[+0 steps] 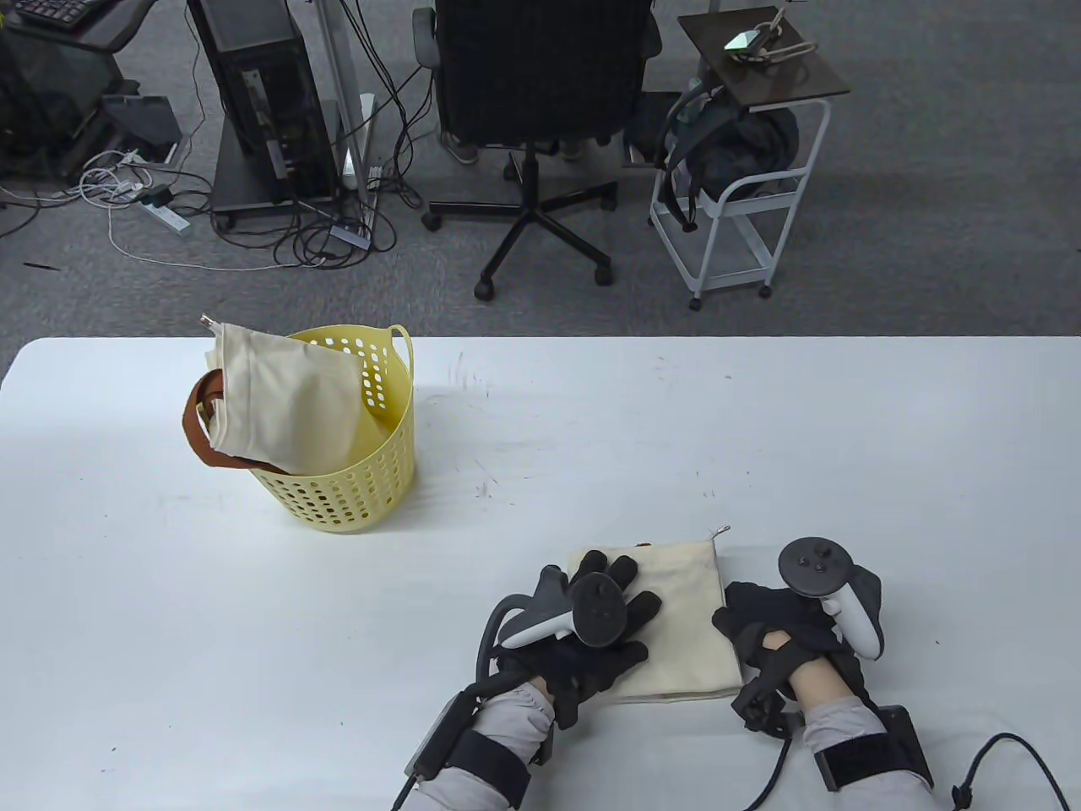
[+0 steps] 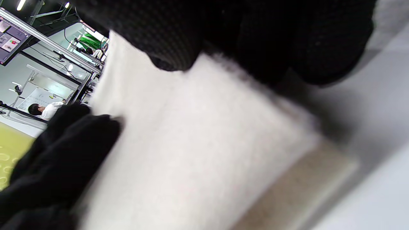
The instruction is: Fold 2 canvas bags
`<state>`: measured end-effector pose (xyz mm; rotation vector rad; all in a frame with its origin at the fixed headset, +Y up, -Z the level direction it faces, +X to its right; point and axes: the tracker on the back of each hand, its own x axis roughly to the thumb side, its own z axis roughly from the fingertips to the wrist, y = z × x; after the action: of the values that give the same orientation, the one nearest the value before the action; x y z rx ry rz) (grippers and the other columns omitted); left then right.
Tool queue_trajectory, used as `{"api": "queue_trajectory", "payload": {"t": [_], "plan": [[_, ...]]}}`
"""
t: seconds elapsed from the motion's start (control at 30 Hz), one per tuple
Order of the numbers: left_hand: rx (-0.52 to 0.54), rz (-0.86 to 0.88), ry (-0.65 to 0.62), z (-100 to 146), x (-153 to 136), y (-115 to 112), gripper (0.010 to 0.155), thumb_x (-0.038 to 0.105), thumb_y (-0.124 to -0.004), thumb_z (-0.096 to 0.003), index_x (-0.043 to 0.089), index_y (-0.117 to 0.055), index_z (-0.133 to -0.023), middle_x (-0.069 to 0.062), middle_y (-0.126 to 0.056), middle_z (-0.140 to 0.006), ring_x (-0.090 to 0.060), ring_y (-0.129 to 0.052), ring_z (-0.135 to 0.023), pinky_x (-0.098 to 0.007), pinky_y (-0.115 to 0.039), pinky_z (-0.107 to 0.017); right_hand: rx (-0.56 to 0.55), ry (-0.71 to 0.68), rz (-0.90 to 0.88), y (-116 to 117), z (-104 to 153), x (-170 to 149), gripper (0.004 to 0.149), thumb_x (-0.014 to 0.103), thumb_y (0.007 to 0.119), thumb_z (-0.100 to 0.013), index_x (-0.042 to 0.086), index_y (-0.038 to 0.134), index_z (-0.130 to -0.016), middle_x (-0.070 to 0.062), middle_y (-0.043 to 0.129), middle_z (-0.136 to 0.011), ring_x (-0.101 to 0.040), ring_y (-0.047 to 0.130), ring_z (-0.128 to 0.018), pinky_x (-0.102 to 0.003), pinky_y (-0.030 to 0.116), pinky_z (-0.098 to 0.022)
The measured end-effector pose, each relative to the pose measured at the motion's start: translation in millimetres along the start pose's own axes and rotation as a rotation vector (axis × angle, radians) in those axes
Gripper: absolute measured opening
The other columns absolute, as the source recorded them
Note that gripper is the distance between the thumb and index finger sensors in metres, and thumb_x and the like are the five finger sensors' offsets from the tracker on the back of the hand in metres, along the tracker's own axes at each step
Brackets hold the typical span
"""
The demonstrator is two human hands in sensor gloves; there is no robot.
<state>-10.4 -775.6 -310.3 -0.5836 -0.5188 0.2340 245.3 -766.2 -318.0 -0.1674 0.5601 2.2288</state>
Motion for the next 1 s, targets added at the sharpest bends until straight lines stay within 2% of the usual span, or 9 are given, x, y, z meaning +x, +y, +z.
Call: {"api": "queue_trajectory", "payload": {"t": [0.17,0.23,0.3,0.37,0.47,0.53,0.6,0.67,1.0], "plan": [[0.012,-0.236,0.055,-5,11,-12,0.084,0.078,-0.062,-0.0425,0.056,-0.019,-0.111,0.012,0.009,-0.12,-0.024,0.017,-0.109,-0.069,0.0,-0.073,0.028,0.029,0.003,-2,1,1,0.045,0.022,0.08,-0.046,0.003,0.074,-0.087,-0.026,0.077,-0.086,-0.036,0.091,-0.062,-0.052,0.081,-0.044],[0.005,-0.211,0.053,-6,12,-14,0.085,0.078,-0.063,-0.0423,0.056,-0.019,-0.111,0.011,0.01,-0.12,-0.025,0.018,-0.109,-0.071,0.001,-0.072,-0.061,-0.005,0.013,-9,12,12,0.055,0.023,0.084,-0.048,0.0,0.064,-0.093,-0.031,0.068,-0.091,-0.041,0.085,-0.069,-0.057,0.074,-0.049],[-0.006,-0.23,0.058,-7,12,-14,0.086,0.079,-0.063,-0.0418,0.056,-0.017,-0.111,0.012,0.012,-0.119,-0.026,0.019,-0.109,-0.072,0.001,-0.072,-0.258,-0.188,0.122,-14,31,34,0.056,0.019,0.086,-0.046,0.004,0.063,-0.095,-0.027,0.066,-0.094,-0.042,0.08,-0.073,-0.06,0.068,-0.054],[-0.008,-0.231,0.062,-7,11,-15,0.086,0.079,-0.062,-0.0417,0.056,-0.016,-0.111,0.013,0.012,-0.119,-0.026,0.02,-0.108,-0.072,0.001,-0.071,-0.324,-0.431,0.3,-4,47,55,0.048,0.014,0.089,-0.044,0.015,0.079,-0.091,-0.017,0.074,-0.092,-0.042,0.071,-0.079,-0.064,0.057,-0.062],[-0.01,-0.233,0.066,-8,12,-15,0.086,0.079,-0.063,-0.0415,0.056,-0.016,-0.11,0.016,0.011,-0.118,-0.025,0.019,-0.109,-0.073,0.0,-0.072,-0.093,-0.425,0.554,30,38,62,0.065,0.014,0.09,-0.042,0.022,0.067,-0.103,-0.005,0.05,-0.113,-0.035,0.039,-0.102,-0.065,0.038,-0.071],[-0.006,-0.245,0.067,-7,12,-15,0.086,0.079,-0.062,-0.0414,0.055,-0.017,-0.111,0.017,0.011,-0.118,-0.025,0.018,-0.11,-0.073,0.0,-0.072,0.022,-0.283,0.671,46,20,51,0.08,0.015,0.088,-0.043,0.025,0.044,-0.109,-0.002,0.025,-0.116,-0.031,0.012,-0.103,-0.065,0.022,-0.072],[0.002,-0.219,0.054,-7,9,-17,0.086,0.079,-0.061,-0.0414,0.055,-0.017,-0.111,0.02,0.011,-0.117,-0.022,0.02,-0.109,-0.071,0.0,-0.073,0.126,-0.243,0.602,48,8,42,0.081,0.015,0.084,-0.044,0.024,0.035,-0.108,-0.003,0.014,-0.113,-0.03,0.006,-0.101,-0.064,0.019,-0.071],[-0.001,-0.191,0.033,-7,5,-18,0.085,0.078,-0.06,-0.0416,0.056,-0.016,-0.11,0.023,0.013,-0.115,-0.018,0.023,-0.107,-0.068,0.002,-0.074,0.131,-0.187,0.605,49,7,43,0.079,0.004,0.08,-0.044,0.025,0.038,-0.108,-0.003,0.016,-0.113,-0.028,0.009,-0.102,-0.064,0.02,-0.072],[-0.077,-0.296,-0.017,9,-16,-10,0.074,0.069,-0.049,-0.0485,0.055,-0.007,-0.108,0.025,0.012,-0.114,-0.003,0.019,-0.104,-0.053,0.0,-0.08,0.162,-0.173,0.644,51,1,34,0.078,0.006,0.071,-0.045,0.036,0.032,-0.104,0.004,0.009,-0.111,-0.022,0.005,-0.099,-0.063,0.024,-0.073]]}}
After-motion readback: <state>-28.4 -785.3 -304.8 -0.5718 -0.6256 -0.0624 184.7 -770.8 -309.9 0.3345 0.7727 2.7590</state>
